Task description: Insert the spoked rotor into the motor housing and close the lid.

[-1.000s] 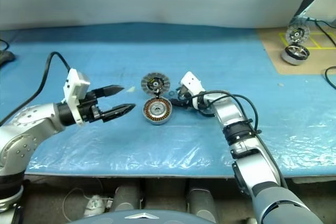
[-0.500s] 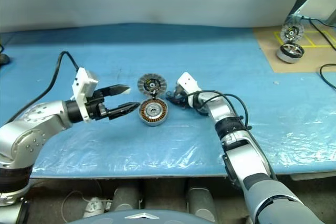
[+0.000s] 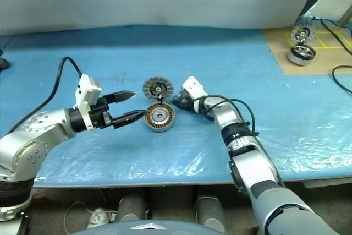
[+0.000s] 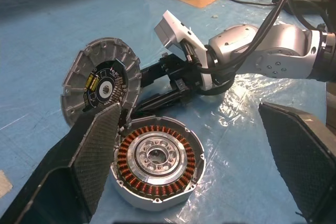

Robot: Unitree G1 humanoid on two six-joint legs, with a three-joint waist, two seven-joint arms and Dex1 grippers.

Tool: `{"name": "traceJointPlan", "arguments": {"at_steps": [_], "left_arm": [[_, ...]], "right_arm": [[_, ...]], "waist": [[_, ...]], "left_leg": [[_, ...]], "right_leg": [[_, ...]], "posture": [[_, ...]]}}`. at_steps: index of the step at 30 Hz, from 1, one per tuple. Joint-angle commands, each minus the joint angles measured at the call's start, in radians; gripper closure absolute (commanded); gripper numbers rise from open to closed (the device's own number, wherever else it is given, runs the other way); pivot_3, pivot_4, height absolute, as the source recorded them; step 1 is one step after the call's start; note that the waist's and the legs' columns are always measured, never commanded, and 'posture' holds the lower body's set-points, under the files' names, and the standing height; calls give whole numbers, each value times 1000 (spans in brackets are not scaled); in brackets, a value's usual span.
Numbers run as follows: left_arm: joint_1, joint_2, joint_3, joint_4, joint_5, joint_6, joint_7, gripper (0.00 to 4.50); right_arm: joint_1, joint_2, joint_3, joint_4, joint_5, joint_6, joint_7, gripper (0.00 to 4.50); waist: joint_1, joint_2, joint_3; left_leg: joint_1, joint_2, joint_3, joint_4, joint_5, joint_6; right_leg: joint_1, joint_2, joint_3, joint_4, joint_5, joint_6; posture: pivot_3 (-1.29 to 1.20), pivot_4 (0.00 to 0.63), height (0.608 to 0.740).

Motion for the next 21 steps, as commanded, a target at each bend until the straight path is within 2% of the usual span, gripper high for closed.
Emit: {"name": "traceJointPlan", "arguments": {"at_steps": [1, 3, 4, 11, 17, 21], "left_arm": [[-24, -4, -1, -64, -22, 23, 34, 0], [-56, -11, -12, -75, -35, 53, 62, 0], [-73, -13, -14, -75, -40, 66, 71, 0], [-113, 9, 18, -47, -74, 106, 62, 0], [-109, 16, 20, -40, -81, 109, 43, 0], [-47, 22, 41, -78, -92, 98, 37, 0]], "right_arm": [[12, 1, 10, 28, -25, 16, -7, 3068], [19, -5, 13, 19, -28, 20, -1, 3761], [25, -10, 15, 9, -28, 24, 10, 3947], [103, -61, 35, -170, -28, 52, 59, 3944], [219, -108, 31, -495, 19, 168, 112, 3944], [251, -163, 38, -660, 36, 236, 172, 3944]], "waist": [[1, 0, 0], [2, 0, 0], [2, 0, 0], [4, 0, 0], [7, 0, 0], [2, 0, 0]], "left_leg": [[0, 0, 0, 0, 0, 0], [0, 0, 0, 0, 0, 0], [0, 0, 0, 0, 0, 0], [-1, 0, 0, -1, 0, 0], [-1, 0, 0, -3, 0, 0], [-1, 0, 0, -3, 0, 0]], "right_leg": [[0, 0, 0, 0, 0, 0], [0, 0, 0, 0, 0, 0], [0, 0, 0, 0, 0, 0], [0, 0, 0, -2, 0, 0], [0, 0, -1, -3, 2, 4], [0, 0, -1, -3, 2, 4]], "posture": [[0, 150, 740], [0, 150, 740], [0, 150, 740], [0, 150, 740], [0, 150, 740], [0, 150, 740]]}}
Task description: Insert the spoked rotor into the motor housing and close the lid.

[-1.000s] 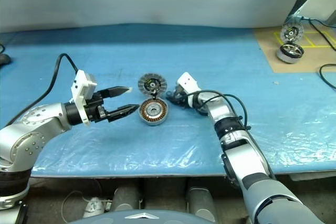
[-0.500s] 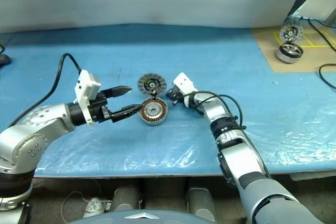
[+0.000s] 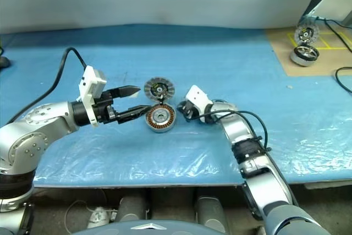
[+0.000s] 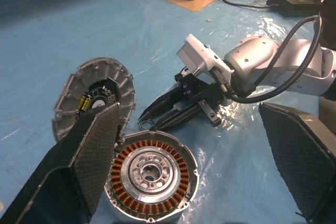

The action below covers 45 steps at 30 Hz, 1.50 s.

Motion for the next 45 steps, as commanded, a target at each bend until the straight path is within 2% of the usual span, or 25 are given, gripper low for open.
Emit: {"name": "traceJointPlan", "arguments": {"at_steps": [1, 9, 14, 23, 31, 40, 45], "left_arm": [[42, 12, 38, -56, -20, -19, -7, 0], [49, 5, 9, -12, 13, -48, -31, 0], [108, 12, 22, -19, 31, -79, -54, 0], [172, -5, 4, 24, 109, -177, -83, 0], [187, -21, -10, 61, 147, -223, -108, 0], [293, -27, -9, 86, 192, -328, -186, 0], [240, -47, -42, 50, 186, -277, -131, 0]], "right_arm": [[1, -47, 6, -159, 24, 39, 55, 3944], [-22, -127, 41, -285, 48, 144, 165, 3944], [-29, -88, 54, -365, 127, 232, 210, 3944], [-116, 20, 68, -248, 117, 215, 151, 3944], [-105, 5, 100, -207, 114, 207, 176, 3944], [-117, 41, 119, -127, 103, 176, 153, 3944], [-127, 46, 123, -90, 87, 156, 148, 3944]], "waist": [[-2, 0, 0], [2, 0, 0], [-5, 0, 0], [6, 0, 0], [4, 0, 0], [-1, 0, 0], [3, 0, 0]], "left_leg": [[0, 0, 0, 0, 0, 0], [0, 0, 0, 0, 0, 0], [0, 0, 0, 0, 0, 0], [0, 0, 0, 0, 0, 0], [0, 0, 0, 0, 0, 0], [0, 1, 0, 0, 0, 0], [0, 0, 0, 0, 0, 0]], "right_leg": [[0, 0, 0, 0, 0, 0], [0, 0, 0, 0, -2, -3], [-1, 1, 1, 0, 0, 0], [0, 0, 0, 0, -2, -4], [-1, 0, 0, 0, 0, 0], [-1, 0, 0, 1, 0, 0], [0, -1, 0, 1, -2, -4]], "posture": [[0, 150, 740], [0, 150, 740], [0, 150, 740], [0, 150, 740], [0, 150, 740], [0, 150, 740], [0, 150, 740]]}}
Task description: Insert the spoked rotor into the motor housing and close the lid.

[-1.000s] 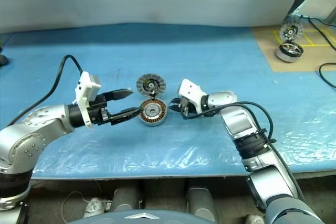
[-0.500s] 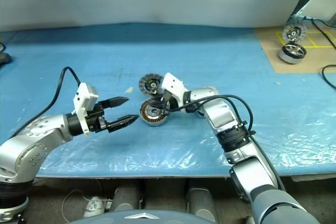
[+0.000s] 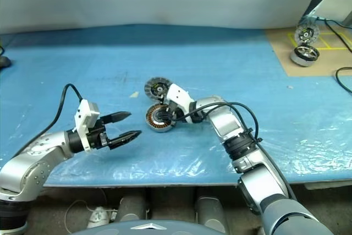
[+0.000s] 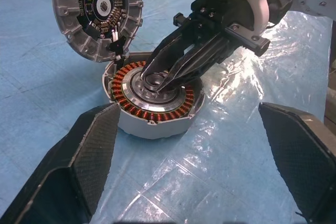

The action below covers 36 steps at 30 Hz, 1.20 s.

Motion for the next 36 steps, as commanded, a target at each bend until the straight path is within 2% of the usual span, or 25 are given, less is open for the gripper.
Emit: {"name": "traceJointPlan", "arguments": {"at_steps": [1, 6, 10, 18, 26, 36], "left_arm": [[-63, -17, -28, -63, -10, 38, 48, 0], [-137, -34, -48, -101, -35, 124, 112, 0], [-148, -18, -18, -135, -73, 173, 129, 0], [-125, 55, 68, -114, -126, 181, 68, 0], [-140, 42, 31, -164, -138, 220, 122, 0], [-133, 65, 55, -180, -165, 234, 120, 0]], "right_arm": [[-25, 1, -6, 1, 2, -22, 5, 3944], [-19, -14, 3, 10, -8, -24, 20, 3944], [-10, -21, 12, 9, -21, -36, 26, 3944], [-20, 6, 5, 24, -21, -33, 12, 3944], [-6, 1, 16, 39, -37, -42, 18, 3944], [2, -8, 32, 37, -45, -48, 30, 3944]], "waist": [[2, 0, 0], [0, 0, 0], [-5, 0, 0], [-4, 0, 0], [-3, 0, 0], [-2, 0, 0]], "left_leg": [[0, 0, 0, 0, 0, 0], [0, 0, 0, 0, 0, 0], [0, 0, 0, 0, 0, 0], [0, 0, 0, 0, 0, 0], [0, 0, 0, 1, 0, 0], [1, 0, 0, 1, 0, 0]], "right_leg": [[0, 0, 0, 0, 0, 0], [0, 0, 0, 1, 0, 1], [0, 1, 0, 1, 2, 3], [0, 0, 0, 1, 0, 0], [0, 0, 0, 1, 1, 1], [0, 0, 0, 1, 0, 0]], "posture": [[0, 150, 740], [0, 150, 740], [0, 150, 740], [0, 150, 740], [0, 150, 740], [0, 150, 740]]}}
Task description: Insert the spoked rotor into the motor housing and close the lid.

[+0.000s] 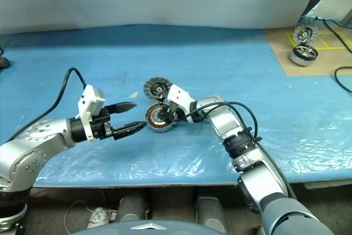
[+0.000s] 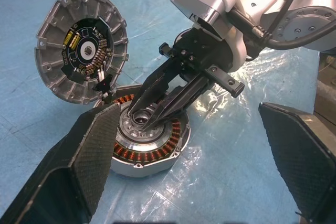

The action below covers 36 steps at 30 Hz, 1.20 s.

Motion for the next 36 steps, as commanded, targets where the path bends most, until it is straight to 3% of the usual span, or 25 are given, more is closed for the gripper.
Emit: {"name": "traceJointPlan", "arguments": {"at_steps": [1, 18, 28, 36], "left_arm": [[-7, 8, 22, -59, -29, 7, 11, 0], [-97, -39, -38, -47, -26, 45, 95, 0], [-3, 57, 112, -58, -76, 22, 3, 0], [-90, 21, 27, -44, -74, 61, 56, 0]], "right_arm": [[9, -3, 25, -4, -11, 5, 11, 3944], [0, 18, 15, -5, 0, 6, 6, 3944], [-4, 30, 29, 15, -9, -7, 16, 3944], [-6, 21, 27, 21, -12, -7, 23, 3944]], "waist": [[0, 0, 0], [-2, 0, 0], [-1, 0, 0], [2, 0, 0]], "left_leg": [[0, 0, 0, 0, 0, 0], [0, 0, 0, 0, 0, 0], [0, 0, 0, 0, 0, 0], [1, 0, 0, 1, 0, 0]], "right_leg": [[0, 0, 0, 0, 0, 0], [0, 0, 0, 0, 2, 3], [0, 0, 0, 0, 1, 2], [1, 0, 0, 0, 0, 0]], "posture": [[0, 150, 740], [0, 150, 740], [0, 150, 740], [0, 150, 740]]}}
